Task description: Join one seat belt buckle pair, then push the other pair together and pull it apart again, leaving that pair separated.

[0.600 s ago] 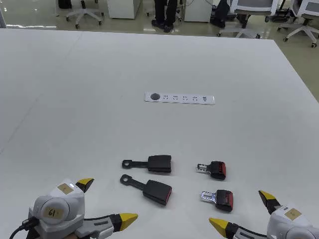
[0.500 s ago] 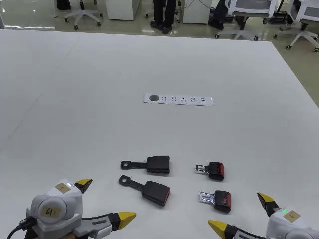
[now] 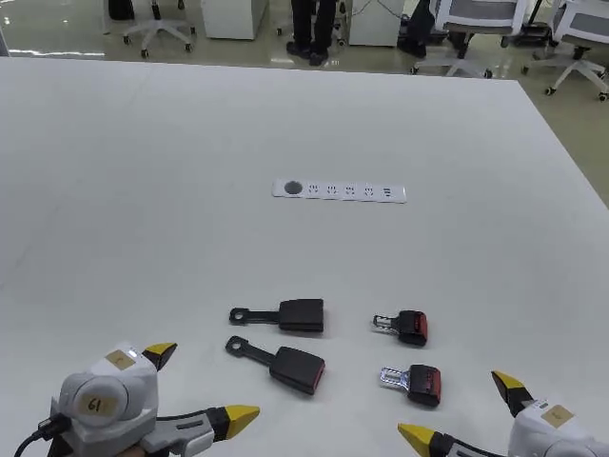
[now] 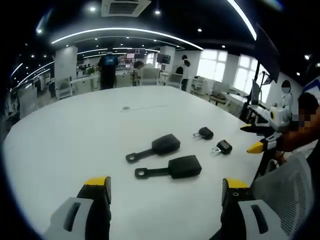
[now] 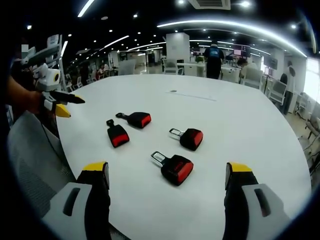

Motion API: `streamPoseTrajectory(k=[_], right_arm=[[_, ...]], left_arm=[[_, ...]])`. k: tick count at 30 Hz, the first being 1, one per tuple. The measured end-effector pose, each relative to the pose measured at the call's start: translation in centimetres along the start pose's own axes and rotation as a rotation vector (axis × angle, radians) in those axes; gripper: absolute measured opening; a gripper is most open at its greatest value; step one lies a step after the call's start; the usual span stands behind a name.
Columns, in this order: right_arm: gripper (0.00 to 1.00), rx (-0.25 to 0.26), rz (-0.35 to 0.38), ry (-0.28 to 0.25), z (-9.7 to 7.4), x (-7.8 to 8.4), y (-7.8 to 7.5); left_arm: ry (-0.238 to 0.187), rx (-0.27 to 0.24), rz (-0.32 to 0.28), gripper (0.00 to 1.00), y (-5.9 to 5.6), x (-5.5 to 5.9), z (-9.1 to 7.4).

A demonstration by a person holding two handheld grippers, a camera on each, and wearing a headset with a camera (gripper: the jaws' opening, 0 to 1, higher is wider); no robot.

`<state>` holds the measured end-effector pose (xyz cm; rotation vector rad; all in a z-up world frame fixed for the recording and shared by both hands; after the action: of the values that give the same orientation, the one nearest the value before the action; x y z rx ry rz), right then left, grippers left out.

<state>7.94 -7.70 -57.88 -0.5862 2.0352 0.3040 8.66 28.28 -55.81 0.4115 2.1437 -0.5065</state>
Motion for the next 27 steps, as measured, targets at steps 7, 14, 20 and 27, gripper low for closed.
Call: streamPoseTrajectory(k=[7,14,20,27], right_arm=[[0.98,0.000,-0.001,-0.002,0.02,-0.01,-0.06],[0.98,-0.001,-0.003,-0.002,0.10,-0.04,-0.08],[0.98,0.000,0.000,-0.003,0.06,0.03,-0.11],[0.98,0.001,0.000,-0.003,0.08,0.03,-0.16]], left_arm=[[-0.001,-0.002,0.001,0.94,0.02,-0.09,-0.06],[-0.001,-0.001,0.001,0.94,-0.03,-0.06,-0.10],[-0.001,-0.002,0.000,0.94,0.01,-0.08,-0.12],[-0.002,-0.003,0.002,0.94,-0.01,-0.15,-0.19]])
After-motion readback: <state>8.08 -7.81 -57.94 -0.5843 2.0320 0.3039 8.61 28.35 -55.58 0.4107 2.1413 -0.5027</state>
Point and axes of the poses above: the centre of the closed fingertips' face, and the gripper's own axes: z roughly forward along the fingers, y roughly to its left, x roughly out of its underside, the point moved 7 cm from there along -z, roughly backward along the fingers, and after that the axes turned 4 degrees about -z, right-handed, at the moved point
